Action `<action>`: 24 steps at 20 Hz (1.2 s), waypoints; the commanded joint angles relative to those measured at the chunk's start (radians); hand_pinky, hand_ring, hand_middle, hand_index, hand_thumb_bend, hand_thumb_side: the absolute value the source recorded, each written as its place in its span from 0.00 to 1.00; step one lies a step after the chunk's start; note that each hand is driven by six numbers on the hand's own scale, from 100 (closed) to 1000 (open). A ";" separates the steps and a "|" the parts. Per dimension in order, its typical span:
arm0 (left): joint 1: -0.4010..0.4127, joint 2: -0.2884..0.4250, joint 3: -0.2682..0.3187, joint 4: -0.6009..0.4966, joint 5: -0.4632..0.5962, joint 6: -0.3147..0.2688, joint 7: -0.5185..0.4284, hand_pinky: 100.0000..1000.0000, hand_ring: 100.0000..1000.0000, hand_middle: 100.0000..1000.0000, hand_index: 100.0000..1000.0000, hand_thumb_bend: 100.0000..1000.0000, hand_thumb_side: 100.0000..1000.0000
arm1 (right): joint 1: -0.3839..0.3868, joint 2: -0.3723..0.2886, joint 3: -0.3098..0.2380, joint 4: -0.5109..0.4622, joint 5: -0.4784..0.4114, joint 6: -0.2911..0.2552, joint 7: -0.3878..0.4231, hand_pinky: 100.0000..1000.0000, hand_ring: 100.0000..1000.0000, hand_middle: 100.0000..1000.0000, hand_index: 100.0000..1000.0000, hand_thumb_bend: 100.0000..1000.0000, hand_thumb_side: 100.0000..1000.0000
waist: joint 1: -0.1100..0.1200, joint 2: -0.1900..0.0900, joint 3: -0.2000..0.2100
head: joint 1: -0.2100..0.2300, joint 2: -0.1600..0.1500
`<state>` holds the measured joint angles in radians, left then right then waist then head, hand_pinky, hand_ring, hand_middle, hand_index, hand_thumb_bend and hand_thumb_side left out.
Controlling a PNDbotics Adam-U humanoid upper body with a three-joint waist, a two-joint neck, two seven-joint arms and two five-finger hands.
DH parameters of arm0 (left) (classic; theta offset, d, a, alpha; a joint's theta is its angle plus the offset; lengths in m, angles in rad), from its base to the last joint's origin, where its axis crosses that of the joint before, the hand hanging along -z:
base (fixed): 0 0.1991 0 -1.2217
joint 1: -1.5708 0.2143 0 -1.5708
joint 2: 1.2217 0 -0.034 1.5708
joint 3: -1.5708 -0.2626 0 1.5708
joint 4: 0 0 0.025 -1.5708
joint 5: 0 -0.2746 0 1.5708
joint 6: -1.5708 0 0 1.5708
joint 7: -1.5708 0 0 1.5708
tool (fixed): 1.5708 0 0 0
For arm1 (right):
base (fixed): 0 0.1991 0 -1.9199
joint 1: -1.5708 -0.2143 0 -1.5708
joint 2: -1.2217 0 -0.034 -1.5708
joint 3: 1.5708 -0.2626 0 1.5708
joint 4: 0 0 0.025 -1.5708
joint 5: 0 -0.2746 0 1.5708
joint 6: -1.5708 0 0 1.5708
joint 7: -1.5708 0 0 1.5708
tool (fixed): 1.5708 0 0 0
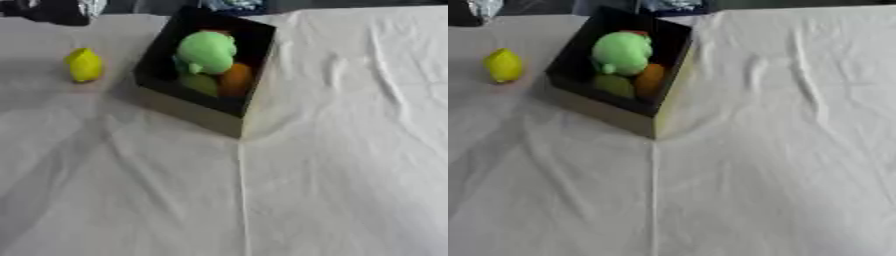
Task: Pick up objects on the table and place them in the box.
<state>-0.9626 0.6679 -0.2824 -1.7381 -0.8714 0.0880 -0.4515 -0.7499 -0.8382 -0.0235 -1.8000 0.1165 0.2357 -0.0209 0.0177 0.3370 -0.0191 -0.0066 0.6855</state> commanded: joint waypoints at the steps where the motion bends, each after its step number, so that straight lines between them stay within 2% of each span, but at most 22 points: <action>1: -0.040 -0.044 -0.025 0.034 0.028 -0.027 -0.007 0.58 0.53 0.53 0.67 0.00 0.11 | -0.024 -0.013 -0.006 -0.005 -0.001 -0.001 0.006 0.85 0.83 0.50 0.65 0.00 0.30 | 0.013 -0.032 -0.005 | -0.005 -0.002; 4: -0.055 -0.090 -0.054 0.088 0.058 -0.054 -0.015 0.61 0.55 0.54 0.68 0.00 0.09 | -0.030 -0.008 -0.004 -0.005 -0.002 -0.001 0.009 0.85 0.83 0.50 0.65 0.00 0.30 | 0.016 -0.031 -0.011 | -0.009 0.002; 7: -0.060 -0.124 -0.078 0.136 0.053 -0.112 -0.040 0.62 0.56 0.54 0.68 0.00 0.07 | -0.036 -0.002 -0.002 -0.005 -0.002 0.000 0.012 0.85 0.83 0.50 0.65 0.00 0.31 | 0.019 -0.029 -0.015 | -0.010 0.004; 10: -0.061 -0.151 -0.092 0.181 0.045 -0.139 -0.049 0.62 0.56 0.55 0.69 0.00 0.06 | -0.041 0.002 0.000 -0.005 -0.003 -0.001 0.016 0.85 0.83 0.50 0.65 0.00 0.31 | 0.021 -0.026 -0.018 | -0.013 0.008; 12: -0.054 -0.163 -0.104 0.209 0.049 -0.160 -0.064 0.65 0.59 0.57 0.72 0.00 0.07 | -0.046 0.005 0.002 -0.006 -0.003 -0.001 0.018 0.85 0.83 0.50 0.65 0.00 0.32 | 0.021 -0.024 -0.021 | -0.014 0.010; 15: -0.037 -0.173 -0.098 0.256 0.076 -0.185 -0.108 0.65 0.59 0.58 0.73 0.01 0.05 | -0.046 0.006 0.001 -0.007 -0.005 -0.002 0.020 0.85 0.83 0.50 0.65 0.00 0.32 | 0.022 -0.021 -0.023 | -0.022 0.013; 18: -0.029 -0.180 -0.082 0.308 0.110 -0.189 -0.133 0.70 0.64 0.65 0.78 0.14 0.07 | -0.044 0.006 -0.001 -0.007 -0.006 -0.001 0.019 0.85 0.83 0.50 0.65 0.00 0.32 | 0.023 -0.019 -0.023 | -0.029 0.016; 21: -0.029 -0.179 -0.069 0.331 0.102 -0.195 -0.147 0.78 0.75 0.75 0.93 0.32 0.17 | -0.041 0.006 -0.002 -0.007 -0.007 -0.001 0.018 0.85 0.83 0.50 0.65 0.00 0.33 | 0.022 -0.018 -0.022 | -0.032 0.018; 23: -0.030 -0.176 -0.061 0.332 0.068 -0.192 -0.141 0.85 0.82 0.80 0.98 0.47 0.26 | -0.038 0.006 -0.002 -0.007 -0.008 -0.001 0.018 0.85 0.83 0.50 0.65 0.00 0.33 | 0.022 -0.018 -0.021 | -0.033 0.018; 24: -0.029 -0.174 -0.058 0.331 0.043 -0.189 -0.132 0.86 0.82 0.81 0.99 0.51 0.31 | -0.036 0.006 -0.003 -0.006 -0.008 -0.001 0.019 0.85 0.83 0.50 0.65 0.00 0.33 | 0.022 -0.018 -0.021 | -0.033 0.018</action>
<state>-0.9779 0.4752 -0.3568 -1.4059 -0.8073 -0.1029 -0.5858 -0.7739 -0.8125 -0.0156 -1.8000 0.1142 0.2358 -0.0035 0.0291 0.3380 -0.0401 -0.0372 0.7026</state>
